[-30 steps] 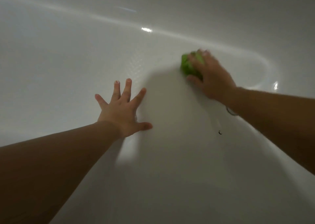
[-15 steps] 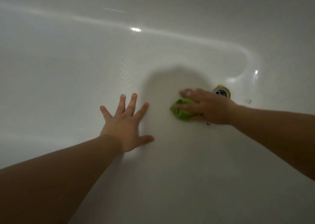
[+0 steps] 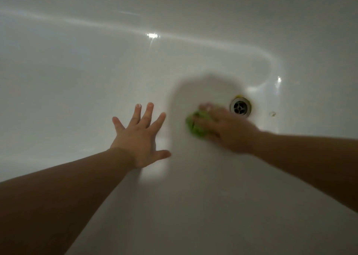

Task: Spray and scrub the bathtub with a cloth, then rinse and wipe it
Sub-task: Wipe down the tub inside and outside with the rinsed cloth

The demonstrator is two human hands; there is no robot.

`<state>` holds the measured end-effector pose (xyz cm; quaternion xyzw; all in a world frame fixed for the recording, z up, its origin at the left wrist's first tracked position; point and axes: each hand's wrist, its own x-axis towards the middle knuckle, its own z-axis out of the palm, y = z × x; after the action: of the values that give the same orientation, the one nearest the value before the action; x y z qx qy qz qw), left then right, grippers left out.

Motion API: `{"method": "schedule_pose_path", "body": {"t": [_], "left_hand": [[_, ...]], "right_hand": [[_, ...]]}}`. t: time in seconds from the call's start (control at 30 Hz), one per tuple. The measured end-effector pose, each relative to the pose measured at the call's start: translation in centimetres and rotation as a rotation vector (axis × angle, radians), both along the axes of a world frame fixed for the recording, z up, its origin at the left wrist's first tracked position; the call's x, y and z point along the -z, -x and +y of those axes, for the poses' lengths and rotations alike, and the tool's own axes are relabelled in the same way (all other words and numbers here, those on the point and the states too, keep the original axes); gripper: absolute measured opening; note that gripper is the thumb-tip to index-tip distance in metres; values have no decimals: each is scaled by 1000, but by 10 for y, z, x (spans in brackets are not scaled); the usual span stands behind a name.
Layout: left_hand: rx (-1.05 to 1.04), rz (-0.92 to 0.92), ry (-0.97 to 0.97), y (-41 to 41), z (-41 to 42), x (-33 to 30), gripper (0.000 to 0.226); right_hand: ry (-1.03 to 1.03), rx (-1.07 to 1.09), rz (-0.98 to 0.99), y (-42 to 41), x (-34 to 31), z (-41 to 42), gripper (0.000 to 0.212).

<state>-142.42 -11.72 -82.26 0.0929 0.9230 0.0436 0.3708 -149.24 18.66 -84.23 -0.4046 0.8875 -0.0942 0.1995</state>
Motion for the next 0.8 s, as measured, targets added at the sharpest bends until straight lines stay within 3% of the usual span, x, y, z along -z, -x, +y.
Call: {"method": "schedule_pose_path", "body": {"t": [0.13,0.33,0.47,0.57,0.7,0.8], "left_hand": [[-37,-96,-10,-2,12,-9,128],[-61,-138,-11,6,23,-5,143],[-35,-111,-4,18,28,1,147],[-65,-82,-7,26,39,5,150],[-68,-42,-7,33,52,11,150],[-66,-16,-18,36,56,12,149]], "right_hand": [[21,-258,-147,-80,-24,29,47],[23,-293,-39,-29,6,34,50],[-93,-45,146,72,16,25,63],[-129,257,246,132,9,30,69],[-28,756,216,131,10,12,65],[55,742,181,103,17,-26,64]]}}
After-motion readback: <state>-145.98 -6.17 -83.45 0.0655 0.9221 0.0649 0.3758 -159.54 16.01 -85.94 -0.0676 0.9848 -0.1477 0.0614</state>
